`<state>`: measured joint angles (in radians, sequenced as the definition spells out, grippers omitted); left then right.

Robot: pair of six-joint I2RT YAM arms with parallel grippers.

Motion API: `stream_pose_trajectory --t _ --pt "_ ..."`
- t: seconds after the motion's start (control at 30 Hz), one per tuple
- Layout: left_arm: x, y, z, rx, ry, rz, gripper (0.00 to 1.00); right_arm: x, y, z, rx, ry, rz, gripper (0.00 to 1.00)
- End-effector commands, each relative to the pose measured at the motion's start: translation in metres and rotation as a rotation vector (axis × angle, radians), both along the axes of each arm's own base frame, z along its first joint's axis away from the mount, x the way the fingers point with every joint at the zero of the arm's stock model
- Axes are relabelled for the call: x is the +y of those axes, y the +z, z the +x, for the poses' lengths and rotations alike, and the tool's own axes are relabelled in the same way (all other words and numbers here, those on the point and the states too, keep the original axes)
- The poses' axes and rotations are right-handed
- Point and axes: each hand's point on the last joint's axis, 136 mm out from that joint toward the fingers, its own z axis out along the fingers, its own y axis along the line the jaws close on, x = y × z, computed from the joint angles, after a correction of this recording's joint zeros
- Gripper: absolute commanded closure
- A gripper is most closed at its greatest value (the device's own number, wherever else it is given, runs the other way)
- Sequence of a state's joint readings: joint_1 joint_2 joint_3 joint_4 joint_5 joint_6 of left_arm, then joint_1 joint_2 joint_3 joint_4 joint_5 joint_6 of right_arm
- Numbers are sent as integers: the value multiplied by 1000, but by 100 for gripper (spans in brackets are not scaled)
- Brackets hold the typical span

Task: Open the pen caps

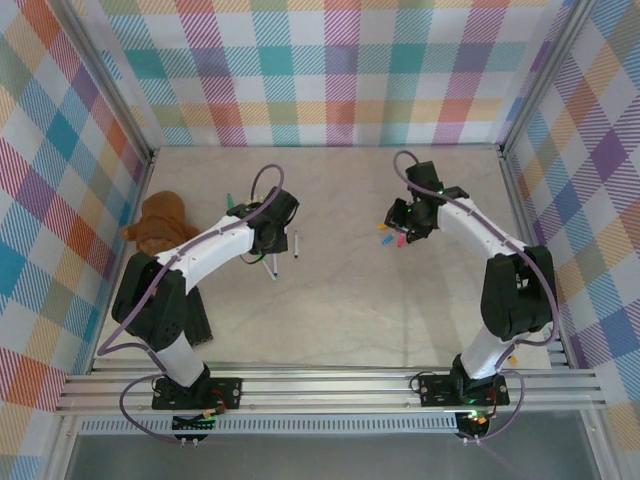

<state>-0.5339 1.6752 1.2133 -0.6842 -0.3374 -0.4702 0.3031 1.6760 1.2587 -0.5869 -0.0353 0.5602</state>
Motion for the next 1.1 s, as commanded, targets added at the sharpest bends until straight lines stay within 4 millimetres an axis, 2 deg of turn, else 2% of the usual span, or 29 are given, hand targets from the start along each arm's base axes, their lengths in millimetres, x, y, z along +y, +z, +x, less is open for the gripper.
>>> stream_pose_trajectory --t 0.0,0.17,0.47,0.8,0.93,1.0,1.07 --pt "0 -12 0 -5 42 -46 64 17 0 -9 -3 42 28 64" --pt "-2 -31 -3 36 59 -51 65 31 -4 -14 5 69 34 64" --pt "-6 -64 0 89 51 -33 69 37 -15 -18 32 87 25 65" --pt "-15 -83 12 128 42 -23 71 39 -12 -16 30 91 21 66" --pt "-17 -93 14 151 41 -23 75 42 -11 -16 33 98 28 66" --pt "-19 -98 13 162 39 -29 81 43 -11 -15 34 101 33 66" --pt "-18 -102 11 175 37 -29 92 45 -11 -16 35 106 42 66"
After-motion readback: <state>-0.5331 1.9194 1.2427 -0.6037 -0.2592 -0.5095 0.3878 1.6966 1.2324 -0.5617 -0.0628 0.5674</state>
